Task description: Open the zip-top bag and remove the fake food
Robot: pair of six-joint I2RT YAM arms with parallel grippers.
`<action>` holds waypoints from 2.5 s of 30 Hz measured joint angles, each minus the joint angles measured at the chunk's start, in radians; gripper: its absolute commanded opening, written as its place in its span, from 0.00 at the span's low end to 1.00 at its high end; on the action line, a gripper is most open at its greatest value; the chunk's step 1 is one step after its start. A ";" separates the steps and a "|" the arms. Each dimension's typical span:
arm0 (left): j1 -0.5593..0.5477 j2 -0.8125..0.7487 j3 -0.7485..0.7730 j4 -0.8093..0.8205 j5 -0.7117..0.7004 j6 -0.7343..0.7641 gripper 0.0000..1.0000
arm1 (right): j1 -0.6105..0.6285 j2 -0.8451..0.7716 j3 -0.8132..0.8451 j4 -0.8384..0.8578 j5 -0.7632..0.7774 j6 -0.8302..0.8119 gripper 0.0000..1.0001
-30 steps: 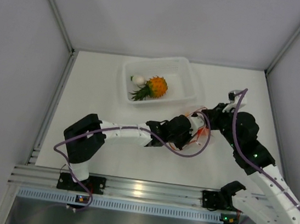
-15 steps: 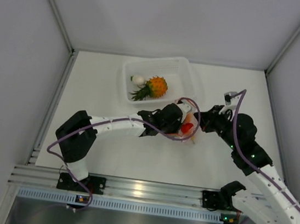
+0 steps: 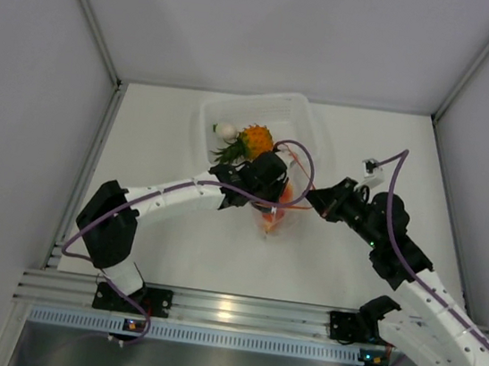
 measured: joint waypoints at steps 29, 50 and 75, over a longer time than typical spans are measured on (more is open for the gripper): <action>-0.018 0.251 0.093 -0.003 0.047 -0.039 0.74 | 0.000 -0.021 -0.006 -0.077 0.104 -0.061 0.00; -0.064 0.251 0.081 0.010 0.028 -0.051 0.00 | 0.000 0.002 0.024 -0.136 0.161 -0.136 0.00; -0.136 -0.030 -0.164 0.303 0.082 0.109 0.00 | 0.000 0.231 0.283 -0.256 0.234 -0.414 0.00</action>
